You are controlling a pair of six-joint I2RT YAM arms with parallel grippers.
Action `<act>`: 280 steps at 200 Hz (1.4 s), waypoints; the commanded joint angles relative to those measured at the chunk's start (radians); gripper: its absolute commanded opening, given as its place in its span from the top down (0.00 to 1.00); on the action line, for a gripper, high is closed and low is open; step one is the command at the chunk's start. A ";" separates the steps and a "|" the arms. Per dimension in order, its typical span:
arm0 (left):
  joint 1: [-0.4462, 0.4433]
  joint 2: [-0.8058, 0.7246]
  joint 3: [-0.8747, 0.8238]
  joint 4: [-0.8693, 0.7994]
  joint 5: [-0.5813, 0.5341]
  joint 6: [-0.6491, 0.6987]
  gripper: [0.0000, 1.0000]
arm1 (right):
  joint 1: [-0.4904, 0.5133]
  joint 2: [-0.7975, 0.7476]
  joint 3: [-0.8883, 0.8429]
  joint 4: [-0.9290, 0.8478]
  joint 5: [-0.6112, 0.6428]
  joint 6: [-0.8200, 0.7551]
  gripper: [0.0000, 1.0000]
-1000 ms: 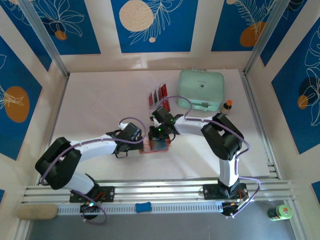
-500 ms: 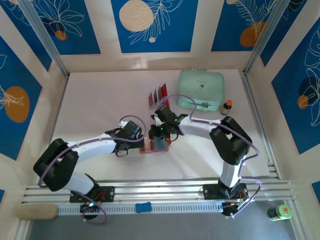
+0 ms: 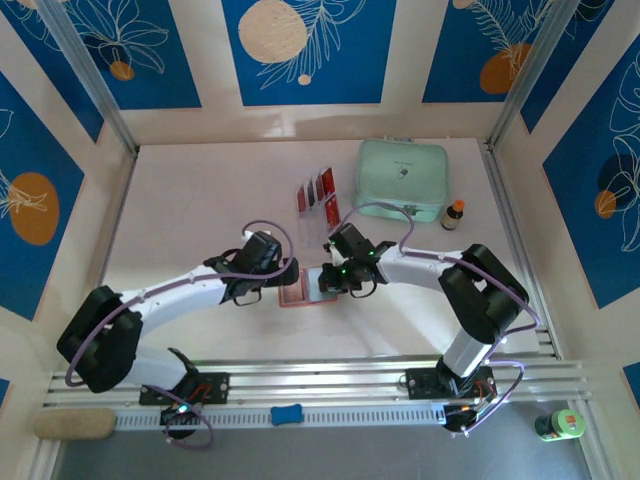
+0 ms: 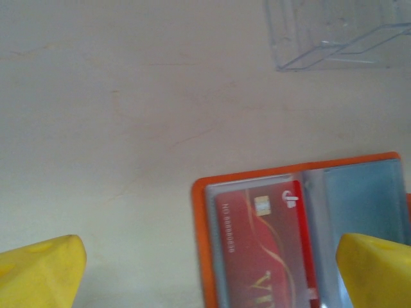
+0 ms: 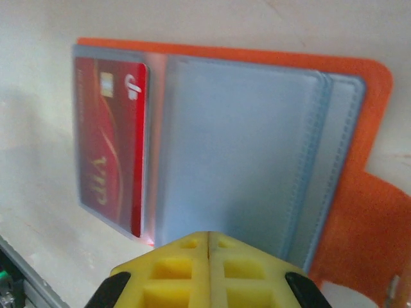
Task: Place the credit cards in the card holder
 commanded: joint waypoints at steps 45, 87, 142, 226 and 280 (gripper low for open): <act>0.006 0.074 -0.002 0.174 0.120 -0.014 0.00 | -0.008 0.017 -0.066 0.016 0.035 -0.014 1.00; 0.007 0.114 -0.024 0.250 0.148 -0.023 0.00 | -0.007 0.011 -0.091 0.030 0.035 -0.002 1.00; 0.006 0.157 -0.030 0.286 0.152 -0.028 0.00 | -0.005 0.011 -0.101 0.033 0.038 0.004 1.00; 0.007 0.189 -0.029 0.258 0.128 -0.039 0.00 | -0.001 0.019 -0.097 0.034 0.041 0.006 1.00; 0.006 0.210 -0.030 0.310 0.193 -0.043 0.00 | 0.001 0.019 -0.094 0.034 0.041 0.007 1.00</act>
